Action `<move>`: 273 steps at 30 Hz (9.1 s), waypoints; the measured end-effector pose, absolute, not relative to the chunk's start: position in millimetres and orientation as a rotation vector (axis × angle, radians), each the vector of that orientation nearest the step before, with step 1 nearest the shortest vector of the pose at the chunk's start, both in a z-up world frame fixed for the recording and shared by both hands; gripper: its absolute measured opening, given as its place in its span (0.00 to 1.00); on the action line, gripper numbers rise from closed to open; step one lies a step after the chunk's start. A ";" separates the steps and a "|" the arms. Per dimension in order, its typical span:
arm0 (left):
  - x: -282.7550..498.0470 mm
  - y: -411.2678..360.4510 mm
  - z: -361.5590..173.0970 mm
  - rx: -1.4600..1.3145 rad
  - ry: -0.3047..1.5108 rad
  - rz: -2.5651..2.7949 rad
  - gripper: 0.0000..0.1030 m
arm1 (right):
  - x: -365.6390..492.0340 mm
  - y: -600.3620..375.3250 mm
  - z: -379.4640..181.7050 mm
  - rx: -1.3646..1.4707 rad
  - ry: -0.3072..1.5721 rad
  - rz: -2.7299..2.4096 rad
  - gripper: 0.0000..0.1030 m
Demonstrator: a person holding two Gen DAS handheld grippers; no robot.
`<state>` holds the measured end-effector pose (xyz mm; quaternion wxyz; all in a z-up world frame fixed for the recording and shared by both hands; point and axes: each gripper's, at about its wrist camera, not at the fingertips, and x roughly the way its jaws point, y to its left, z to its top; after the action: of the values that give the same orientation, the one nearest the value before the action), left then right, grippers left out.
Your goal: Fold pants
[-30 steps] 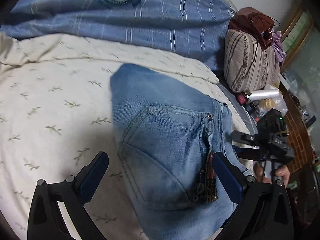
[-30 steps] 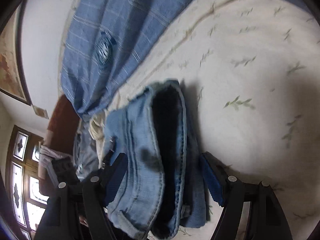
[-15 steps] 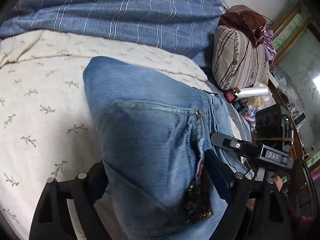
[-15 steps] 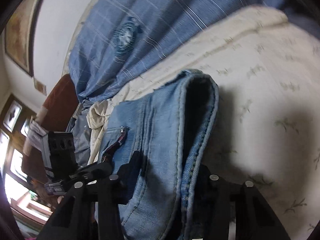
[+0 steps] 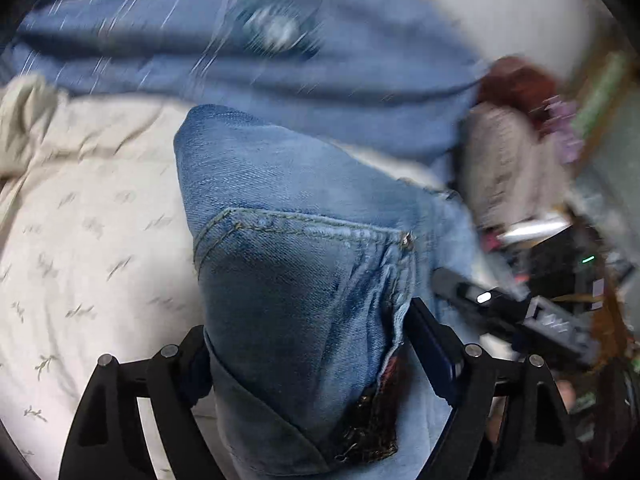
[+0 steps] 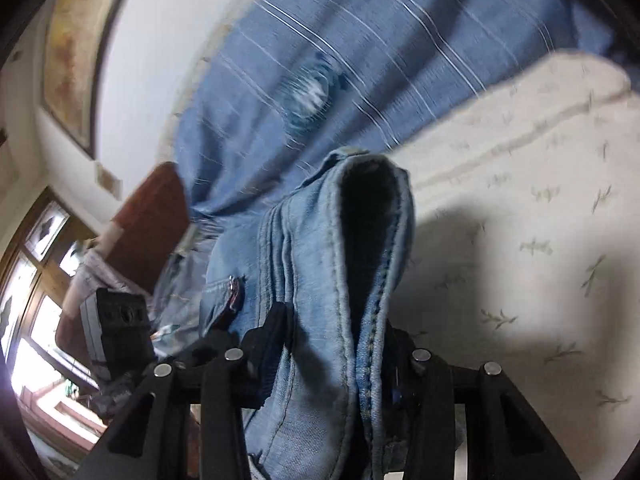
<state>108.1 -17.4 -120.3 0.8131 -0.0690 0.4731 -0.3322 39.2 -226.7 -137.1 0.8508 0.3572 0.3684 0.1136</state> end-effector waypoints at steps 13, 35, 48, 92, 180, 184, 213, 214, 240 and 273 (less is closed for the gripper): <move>68.5 20.6 -87.1 -0.003 0.719 -0.564 0.90 | -10.8 -228.7 -89.8 0.559 0.503 0.132 0.58; 59.4 32.3 -94.1 0.006 0.761 -0.278 0.92 | -23.4 -210.5 -87.9 0.456 0.585 0.156 0.38; -18.3 49.5 -38.3 0.101 0.587 -0.007 0.97 | -110.1 -189.3 -50.6 0.329 0.391 0.078 0.52; -77.5 25.9 29.7 0.136 0.425 0.031 1.00 | -99.4 -177.1 -60.4 0.264 0.419 0.112 0.59; -90.2 23.9 27.8 0.109 0.420 -0.062 1.00 | -93.5 -156.3 -65.1 0.216 0.442 0.164 0.59; -90.1 19.7 26.4 0.111 0.429 -0.079 1.00 | -94.9 -160.3 -64.3 0.227 0.438 0.161 0.59; -75.3 39.3 14.8 0.063 0.472 -0.065 1.00 | -87.6 -150.0 -67.4 0.198 0.455 0.173 0.59; -75.4 38.8 15.3 0.064 0.473 -0.068 1.00 | -88.2 -150.7 -66.9 0.201 0.452 0.173 0.59; -73.5 75.5 15.0 0.035 0.453 -0.040 1.00 | -79.5 -125.5 -71.9 0.184 0.469 0.196 0.59; -52.9 91.6 7.4 0.045 0.447 -0.002 1.00 | -71.6 -116.3 -73.2 0.174 0.480 0.216 0.59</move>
<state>-52.9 91.6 7.4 0.9748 0.0226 0.2218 -0.0009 -71.6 -116.3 -73.2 0.9619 0.0858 0.2368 0.1067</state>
